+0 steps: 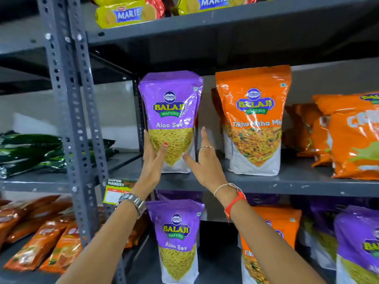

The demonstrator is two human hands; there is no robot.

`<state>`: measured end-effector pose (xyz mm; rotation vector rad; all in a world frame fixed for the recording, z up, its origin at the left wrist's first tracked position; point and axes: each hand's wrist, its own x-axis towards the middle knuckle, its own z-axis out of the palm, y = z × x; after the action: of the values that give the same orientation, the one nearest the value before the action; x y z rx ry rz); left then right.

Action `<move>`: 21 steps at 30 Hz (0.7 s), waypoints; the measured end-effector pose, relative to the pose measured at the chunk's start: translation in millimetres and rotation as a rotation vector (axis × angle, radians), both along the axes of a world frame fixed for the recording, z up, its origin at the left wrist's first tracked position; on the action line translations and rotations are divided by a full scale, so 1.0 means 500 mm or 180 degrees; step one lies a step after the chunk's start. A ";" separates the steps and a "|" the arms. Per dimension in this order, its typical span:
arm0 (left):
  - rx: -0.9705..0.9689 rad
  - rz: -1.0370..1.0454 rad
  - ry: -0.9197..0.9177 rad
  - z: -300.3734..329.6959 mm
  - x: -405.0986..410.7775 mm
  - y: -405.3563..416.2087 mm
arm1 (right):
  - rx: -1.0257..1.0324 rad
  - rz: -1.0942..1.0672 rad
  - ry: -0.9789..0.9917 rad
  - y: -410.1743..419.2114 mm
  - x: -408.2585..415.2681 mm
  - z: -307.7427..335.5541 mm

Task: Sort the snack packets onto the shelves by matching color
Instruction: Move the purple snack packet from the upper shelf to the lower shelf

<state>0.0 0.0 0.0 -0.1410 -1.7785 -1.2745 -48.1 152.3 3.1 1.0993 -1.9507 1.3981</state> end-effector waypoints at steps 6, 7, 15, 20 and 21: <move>0.1116 -0.0190 -0.0385 0.023 -0.022 -0.020 | -0.0295 0.0466 -0.0828 -0.080 -0.045 0.006; 0.1462 -0.0275 -0.0344 0.029 -0.031 -0.028 | -0.0304 0.0501 -0.0886 -0.086 -0.052 0.007; 0.1703 -0.0259 -0.0653 0.032 -0.034 -0.034 | -0.0038 0.0499 -0.1073 -0.089 -0.064 0.007; 0.1481 -0.0235 -0.0563 0.030 -0.002 -0.022 | 0.0002 0.0646 -0.1147 -0.057 -0.041 0.010; 0.1367 -0.0226 -0.0549 0.028 0.013 -0.014 | 0.0010 0.0693 -0.1158 -0.048 -0.034 0.010</move>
<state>6.7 -7.0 14.1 0.1545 -1.6081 -1.7325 -65.2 128.0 8.2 1.1506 -2.1280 1.8194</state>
